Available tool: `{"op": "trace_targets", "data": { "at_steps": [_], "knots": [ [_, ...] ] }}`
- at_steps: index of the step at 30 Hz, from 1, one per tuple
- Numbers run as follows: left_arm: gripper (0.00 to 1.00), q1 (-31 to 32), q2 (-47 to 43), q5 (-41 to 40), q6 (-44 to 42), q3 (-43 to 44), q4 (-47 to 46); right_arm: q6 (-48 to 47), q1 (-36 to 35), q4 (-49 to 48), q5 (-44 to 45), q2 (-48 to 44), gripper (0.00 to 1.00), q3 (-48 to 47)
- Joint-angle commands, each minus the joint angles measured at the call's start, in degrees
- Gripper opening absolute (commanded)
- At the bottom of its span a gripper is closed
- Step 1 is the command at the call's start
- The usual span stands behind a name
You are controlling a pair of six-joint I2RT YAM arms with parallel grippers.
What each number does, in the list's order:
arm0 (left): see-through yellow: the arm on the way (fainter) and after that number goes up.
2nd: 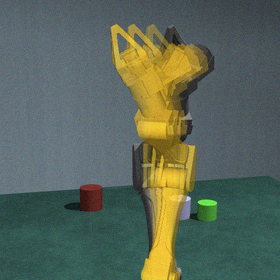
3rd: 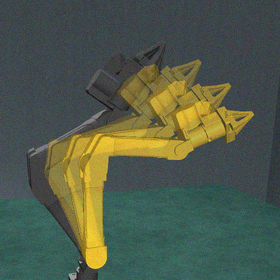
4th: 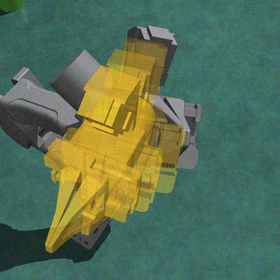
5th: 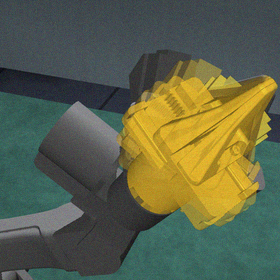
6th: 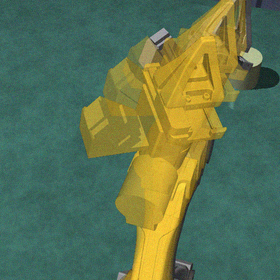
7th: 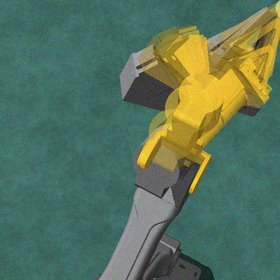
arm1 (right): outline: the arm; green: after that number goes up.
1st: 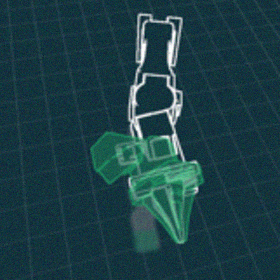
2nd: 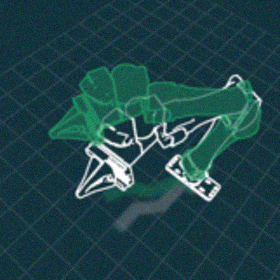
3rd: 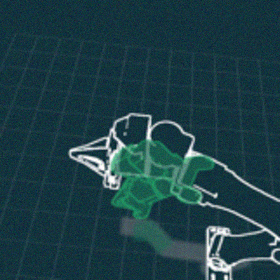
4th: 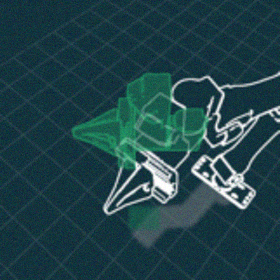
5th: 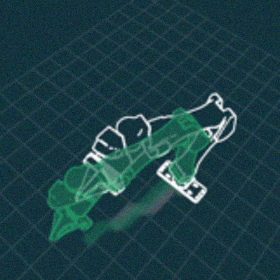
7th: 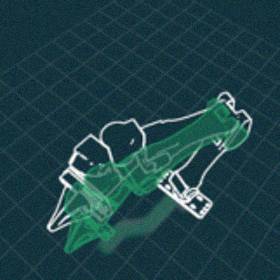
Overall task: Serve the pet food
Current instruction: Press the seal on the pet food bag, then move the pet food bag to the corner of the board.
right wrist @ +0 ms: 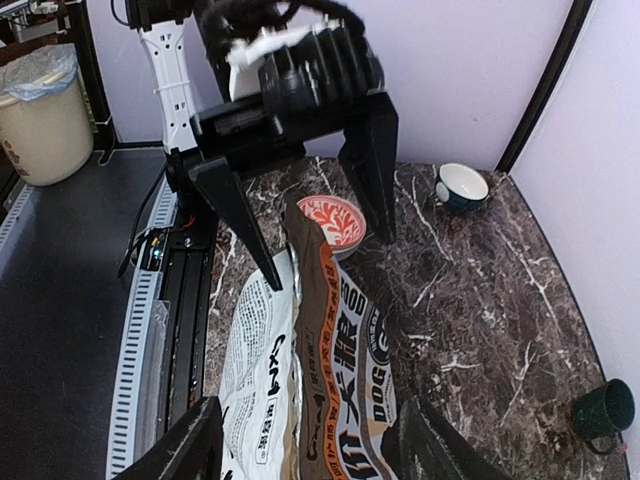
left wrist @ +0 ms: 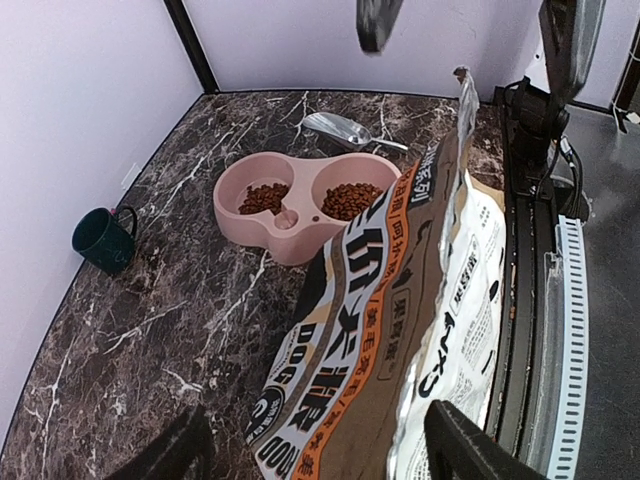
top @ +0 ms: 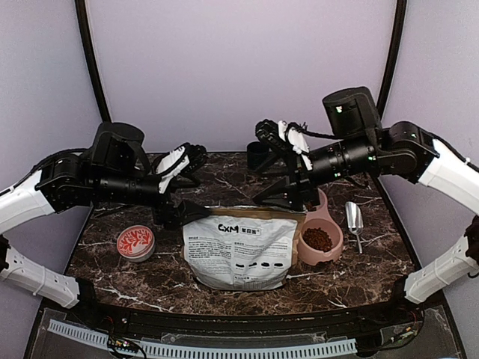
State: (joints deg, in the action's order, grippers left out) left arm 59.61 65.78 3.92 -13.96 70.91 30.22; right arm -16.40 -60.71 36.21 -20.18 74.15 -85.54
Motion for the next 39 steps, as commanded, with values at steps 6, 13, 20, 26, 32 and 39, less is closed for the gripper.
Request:
{"op": "trace_targets", "data": {
  "at_steps": [6, 13, 20, 26, 32, 39],
  "knots": [
    [0.79, -0.3, -7.3, -5.7, 9.0, 1.2, 3.4, 1.6, -3.4, 13.0, 1.2, 8.7, 0.62, -10.3],
    [0.80, -0.3, -10.3, -9.0, 13.5, -0.6, 5.6, 1.6, -5.4, 16.7, 6.3, 13.1, 0.62, -13.6],
    [0.80, -0.3, -13.6, -8.7, 15.9, -4.8, 3.7, 1.2, -6.9, 20.7, 11.6, 18.2, 0.60, -18.3],
    [0.87, -0.3, -13.7, -11.0, 17.7, -5.6, 4.5, 0.7, -7.6, 22.5, 13.2, 20.3, 0.58, -18.9],
    [0.99, -0.3, -14.3, -11.7, 19.0, -6.9, 4.6, 0.4, -7.8, 23.7, 13.5, 21.3, 0.47, -18.8],
    [0.99, -0.3, -14.5, -11.7, 19.6, -8.0, 4.1, 0.3, -7.8, 24.8, 15.0, 21.8, 0.27, -18.5]
  ]
}}
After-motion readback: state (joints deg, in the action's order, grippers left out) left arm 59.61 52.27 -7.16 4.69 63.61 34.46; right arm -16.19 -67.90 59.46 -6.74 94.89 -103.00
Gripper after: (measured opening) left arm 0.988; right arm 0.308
